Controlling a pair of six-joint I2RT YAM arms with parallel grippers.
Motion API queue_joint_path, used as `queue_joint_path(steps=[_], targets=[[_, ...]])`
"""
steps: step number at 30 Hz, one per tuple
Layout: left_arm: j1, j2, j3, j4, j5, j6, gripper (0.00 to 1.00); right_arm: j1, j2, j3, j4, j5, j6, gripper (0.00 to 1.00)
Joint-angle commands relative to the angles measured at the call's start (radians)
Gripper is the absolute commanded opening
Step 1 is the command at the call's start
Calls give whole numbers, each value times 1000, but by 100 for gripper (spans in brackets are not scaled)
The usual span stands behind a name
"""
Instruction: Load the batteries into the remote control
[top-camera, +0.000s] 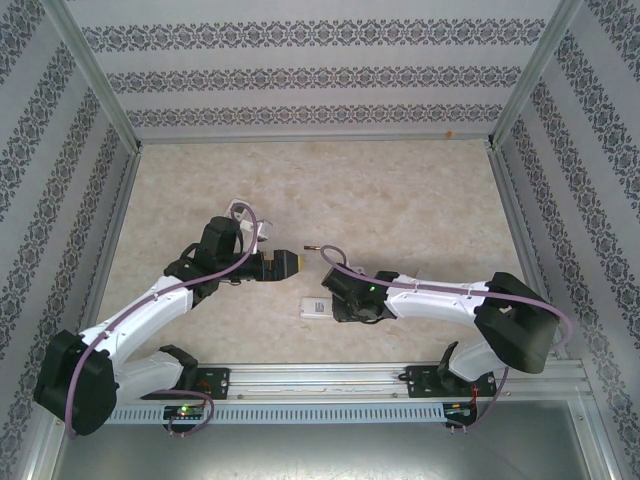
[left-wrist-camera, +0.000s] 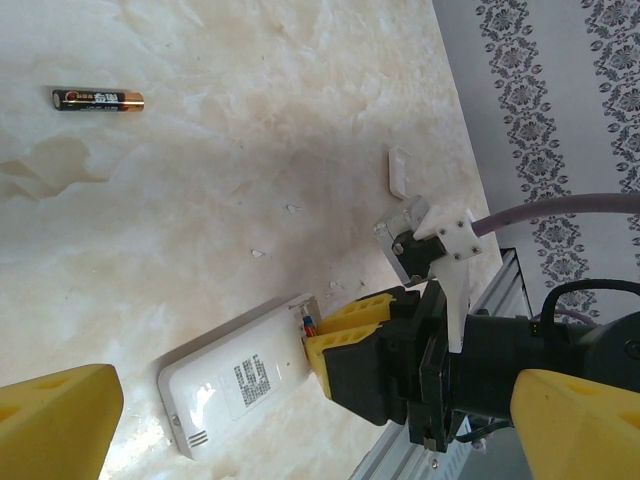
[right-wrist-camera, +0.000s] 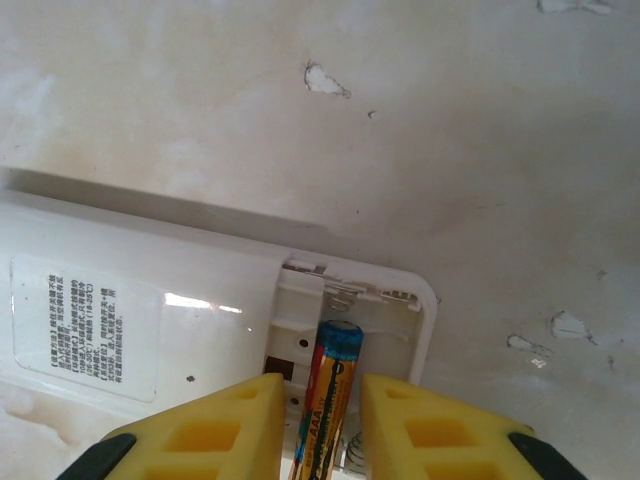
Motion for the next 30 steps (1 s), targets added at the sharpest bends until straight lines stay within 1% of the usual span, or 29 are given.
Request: queue_joint_path(steps=[1, 4, 6, 8, 14, 19, 21, 25, 30], targets=[[-20, 14, -2, -4, -8, -12, 100, 13, -41, -10, -26, 8, 29, 26], [-57, 38, -9, -31, -42, -12, 100, 13, -73, -26, -24, 2, 46, 26], [-93, 64, -6, -65, -70, -8, 96, 14, -91, -35, -24, 0, 52, 26], [-121, 95, -6, -89, -99, -13, 94, 15, -97, -43, -26, -4, 55, 26], [-167, 217, 16, -148, -157, -12, 82, 15, -80, -52, -14, -11, 55, 25], [-187, 298, 39, -145, -128, -6, 65, 15, -49, -42, -8, -9, 45, 19], [-197, 328, 46, -130, -100, -2, 60, 15, -41, -43, -3, -11, 45, 18], [-220, 380, 57, -113, -64, -6, 55, 15, -23, -45, 11, -15, 45, 18], [-235, 426, 57, -106, -61, -12, 52, 15, 5, -48, 30, -15, 44, 16]])
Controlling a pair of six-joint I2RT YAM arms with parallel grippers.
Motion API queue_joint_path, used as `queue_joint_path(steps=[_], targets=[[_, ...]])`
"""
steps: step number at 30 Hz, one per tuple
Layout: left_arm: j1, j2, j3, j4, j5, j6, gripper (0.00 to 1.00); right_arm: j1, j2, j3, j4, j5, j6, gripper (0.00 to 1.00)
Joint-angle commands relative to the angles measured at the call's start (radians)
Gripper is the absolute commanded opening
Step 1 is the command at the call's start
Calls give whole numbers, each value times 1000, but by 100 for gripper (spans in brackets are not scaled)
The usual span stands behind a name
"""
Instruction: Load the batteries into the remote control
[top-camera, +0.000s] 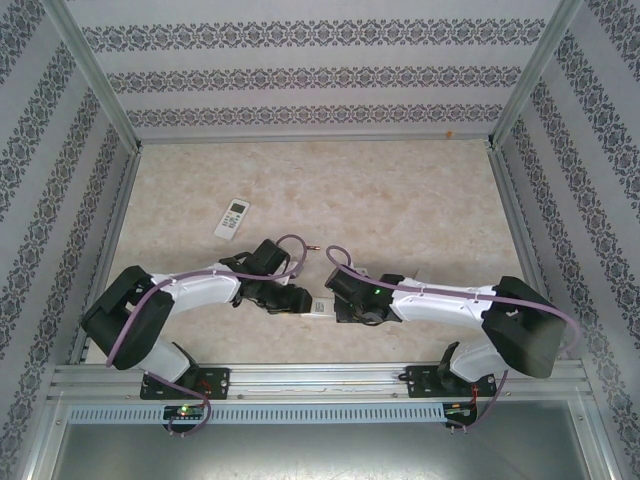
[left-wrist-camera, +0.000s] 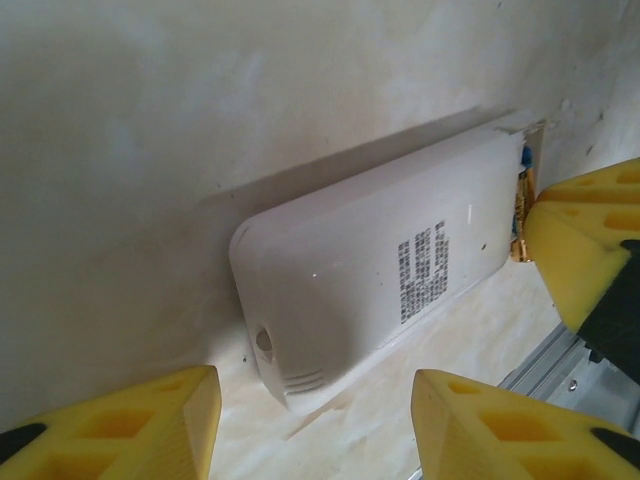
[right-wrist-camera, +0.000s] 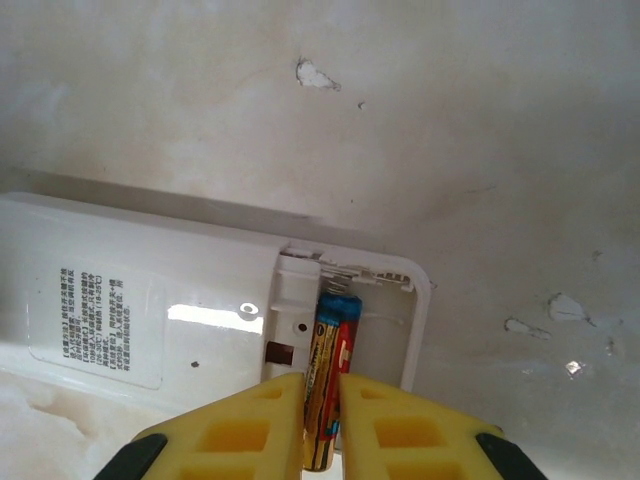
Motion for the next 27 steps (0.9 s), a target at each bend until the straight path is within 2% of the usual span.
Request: queue_joint_path(steps=[1, 11, 15, 18, 21, 24, 27], targets=[[-14, 25, 17, 8, 16, -2, 52, 13, 50, -12, 2, -7, 7, 16], [-14, 82, 4, 23, -22, -1, 48, 35, 92, -98, 179, 108, -37, 8], [-14, 103, 4, 28, -29, -3, 47, 40, 118, -135, 259, 77, -16, 8], [-14, 90, 4, 26, -33, -4, 48, 47, 77, -123, 225, 67, -7, 9], [-14, 45, 5, 23, -62, -14, 56, 45, -32, -76, 128, 116, -14, 17], [-14, -22, 10, -4, -126, -22, 70, 37, -132, -11, 4, 205, -25, 28], [-13, -124, 7, -47, -216, -19, 77, 14, -188, 38, -7, 243, -130, 35]])
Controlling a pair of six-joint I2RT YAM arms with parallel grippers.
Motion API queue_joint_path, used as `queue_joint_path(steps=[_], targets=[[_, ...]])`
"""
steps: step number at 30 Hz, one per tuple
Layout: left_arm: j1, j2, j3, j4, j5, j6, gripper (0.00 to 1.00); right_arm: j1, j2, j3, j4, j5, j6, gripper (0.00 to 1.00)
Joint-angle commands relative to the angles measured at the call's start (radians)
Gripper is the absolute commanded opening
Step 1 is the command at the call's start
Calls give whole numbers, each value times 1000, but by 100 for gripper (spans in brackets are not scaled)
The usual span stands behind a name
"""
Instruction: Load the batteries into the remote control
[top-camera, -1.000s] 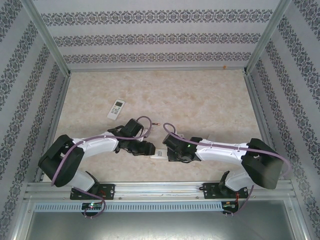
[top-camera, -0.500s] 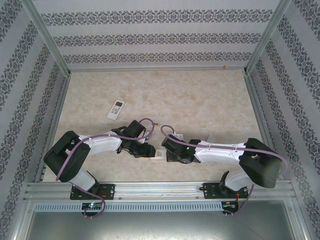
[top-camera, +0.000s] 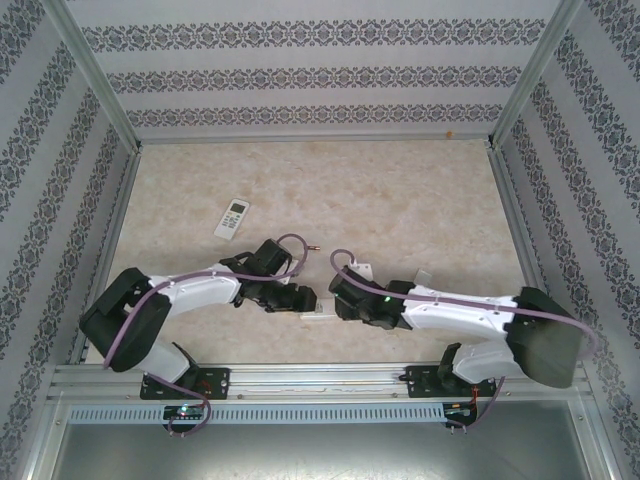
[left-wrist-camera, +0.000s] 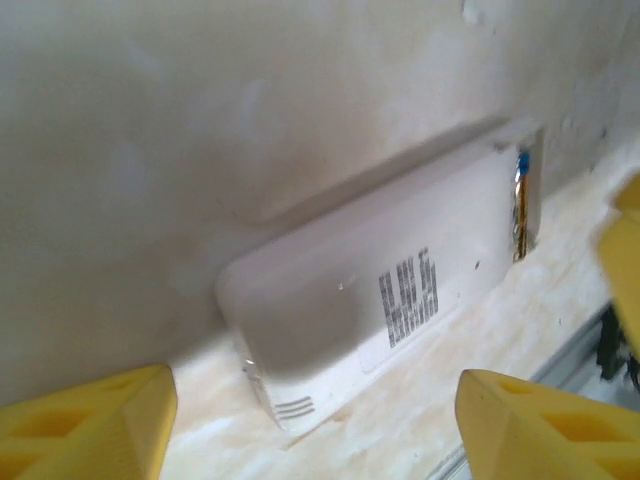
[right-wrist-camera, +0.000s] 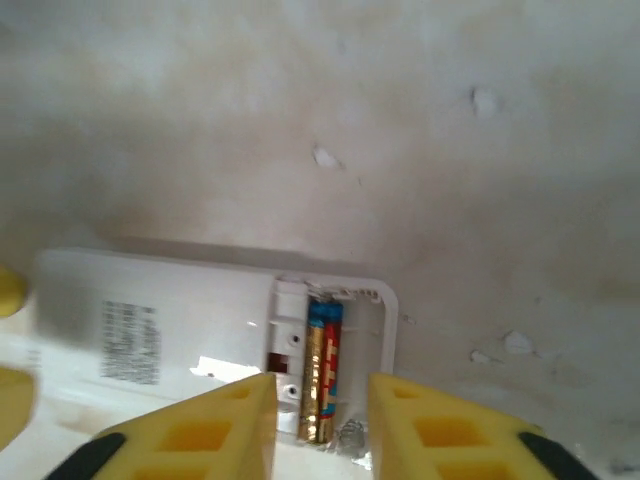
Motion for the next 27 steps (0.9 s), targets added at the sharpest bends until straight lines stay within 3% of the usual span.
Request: queue_joint_path(steps=[1, 4, 6, 10, 13, 18, 22, 24, 27], targets=[[3, -132, -8, -51, -174, 2, 79, -26, -55, 76, -12, 96, -147, 38], [12, -304, -35, -95, -325, -11, 87, -70, -1, 143, 2, 105, -341, 45], [31, -421, -54, -134, -395, -16, 90, -125, 70, 200, 0, 40, -468, 47], [89, -624, -84, -211, -450, -15, 92, -195, 265, 377, -57, -125, -729, 48], [124, -719, -111, -226, -440, -19, 92, -221, 413, 511, -99, -157, -838, 49], [139, -750, -130, -220, -407, -10, 93, -272, 629, 746, -219, -177, -857, 49], [142, -741, -134, -215, -399, -3, 94, -278, 726, 833, -248, -191, -907, 49], [143, -739, -137, -212, -393, -4, 95, -286, 764, 904, -321, -127, -816, 47], [144, -741, -153, -196, -394, -12, 95, -302, 738, 934, -334, -145, -522, 47]])
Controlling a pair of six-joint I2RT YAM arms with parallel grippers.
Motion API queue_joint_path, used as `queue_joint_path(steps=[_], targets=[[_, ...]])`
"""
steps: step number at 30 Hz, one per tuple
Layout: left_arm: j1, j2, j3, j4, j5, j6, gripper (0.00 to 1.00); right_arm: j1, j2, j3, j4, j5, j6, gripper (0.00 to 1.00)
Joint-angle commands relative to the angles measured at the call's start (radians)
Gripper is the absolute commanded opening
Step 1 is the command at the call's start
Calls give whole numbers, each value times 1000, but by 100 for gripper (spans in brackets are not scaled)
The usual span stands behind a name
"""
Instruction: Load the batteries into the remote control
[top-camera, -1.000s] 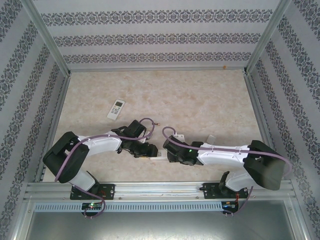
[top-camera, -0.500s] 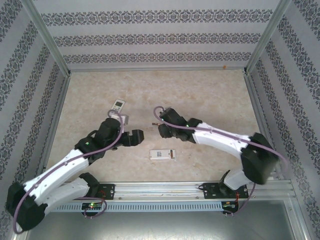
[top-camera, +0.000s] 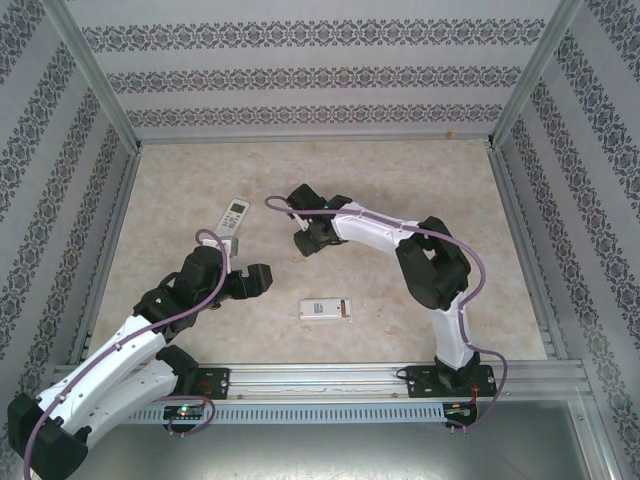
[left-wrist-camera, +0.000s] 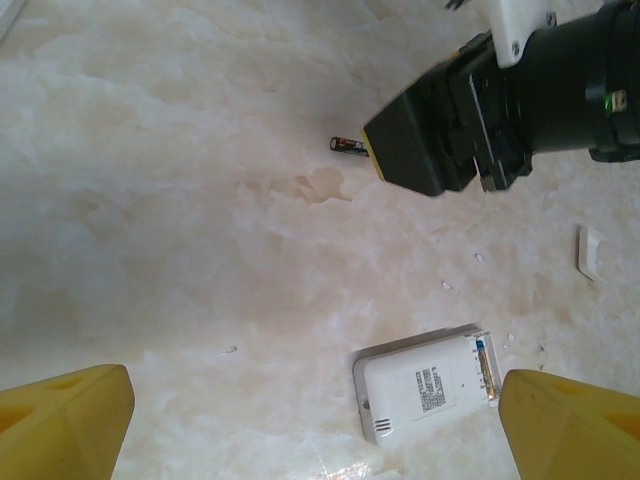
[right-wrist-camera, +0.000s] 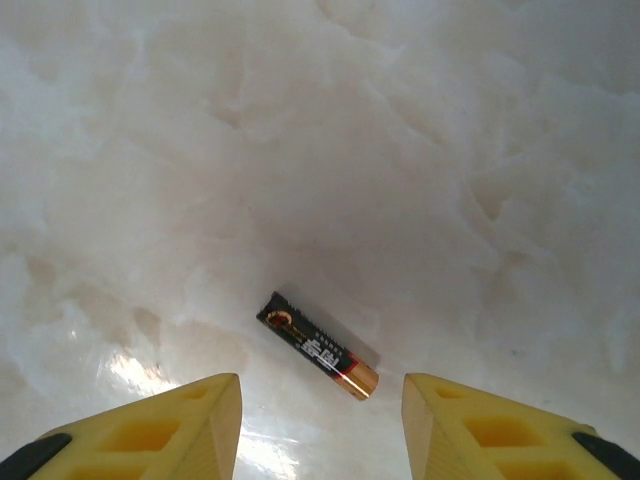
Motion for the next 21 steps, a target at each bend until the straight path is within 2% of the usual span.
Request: queue_joint_path(steps=[1, 3, 5, 8, 14, 21], targets=[[11, -3, -27, 11, 5, -12, 95, -20, -53, 6, -20, 3, 341, 47], [11, 1, -33, 31, 10, -15, 95, -19, -87, -37, 36, 26, 609, 49], [12, 6, -29, 34, 13, -13, 95, -14, -85, -35, 20, 24, 886, 50], [12, 7, -21, 22, 17, 5, 96, 3, -61, 2, 0, 6, 1097, 51], [12, 2, -21, 3, 21, 30, 96, -3, 26, 86, -106, -29, 1346, 52], [16, 2, -33, 12, 26, 36, 97, -9, 91, 113, -118, -83, 1457, 52]])
